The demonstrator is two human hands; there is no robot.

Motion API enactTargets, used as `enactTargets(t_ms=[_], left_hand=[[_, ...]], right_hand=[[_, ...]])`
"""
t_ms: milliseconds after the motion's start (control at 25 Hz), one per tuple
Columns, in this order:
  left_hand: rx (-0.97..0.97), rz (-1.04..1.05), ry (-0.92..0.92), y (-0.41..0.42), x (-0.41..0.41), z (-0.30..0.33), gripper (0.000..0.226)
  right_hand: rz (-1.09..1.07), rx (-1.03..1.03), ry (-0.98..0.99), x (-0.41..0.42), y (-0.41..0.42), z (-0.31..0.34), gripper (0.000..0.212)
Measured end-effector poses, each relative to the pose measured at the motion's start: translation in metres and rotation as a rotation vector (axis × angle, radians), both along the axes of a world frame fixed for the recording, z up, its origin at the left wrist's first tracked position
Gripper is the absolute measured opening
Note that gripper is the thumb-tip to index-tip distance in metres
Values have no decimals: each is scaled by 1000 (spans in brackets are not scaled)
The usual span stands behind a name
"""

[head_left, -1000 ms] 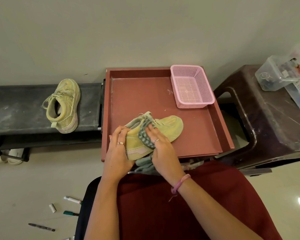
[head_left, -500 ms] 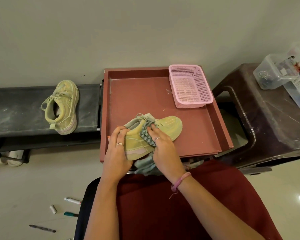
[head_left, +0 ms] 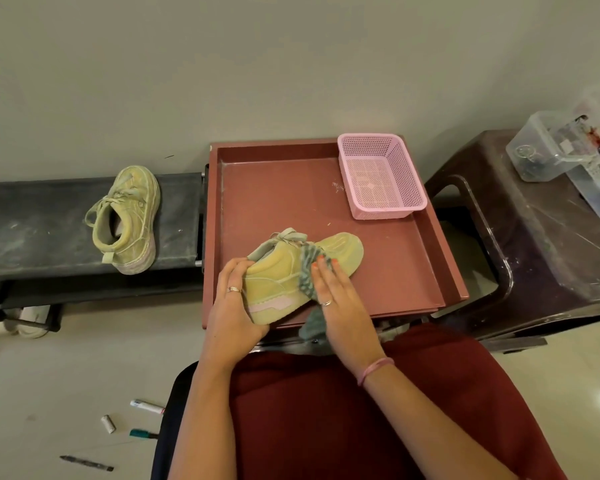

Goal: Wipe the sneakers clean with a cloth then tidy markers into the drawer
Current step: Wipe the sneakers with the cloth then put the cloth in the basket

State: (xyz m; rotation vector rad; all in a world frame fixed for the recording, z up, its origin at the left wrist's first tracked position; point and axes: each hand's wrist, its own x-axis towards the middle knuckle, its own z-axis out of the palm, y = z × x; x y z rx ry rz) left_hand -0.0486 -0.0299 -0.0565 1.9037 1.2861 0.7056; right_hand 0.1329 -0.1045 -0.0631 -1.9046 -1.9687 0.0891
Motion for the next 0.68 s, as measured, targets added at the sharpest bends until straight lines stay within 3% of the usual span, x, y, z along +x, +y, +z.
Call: enactTargets(t_ms=[120,280,360,480,520,680], left_hand=[[-15,-3,-24,1,0,0,95],[-24,-6,-28,2,1,2,96],[-32,12,-22,3,0,0,97],[-61,12,-46,2,-2,-2,98],[-65,9,-61,2,-3,-1,97],[-59,-1,-49,3,-3,-2,97]], right_hand=[[-161,4,-70,38,18,-5,55],[-303,-15,28,35,27,-7,72],[-163,12,34,5,13,-9,78],[144,57,-98,2,-1,-9,70],[121,51,-78,14,5,-7,71],[-314,-88,244,63,36,-7,82]])
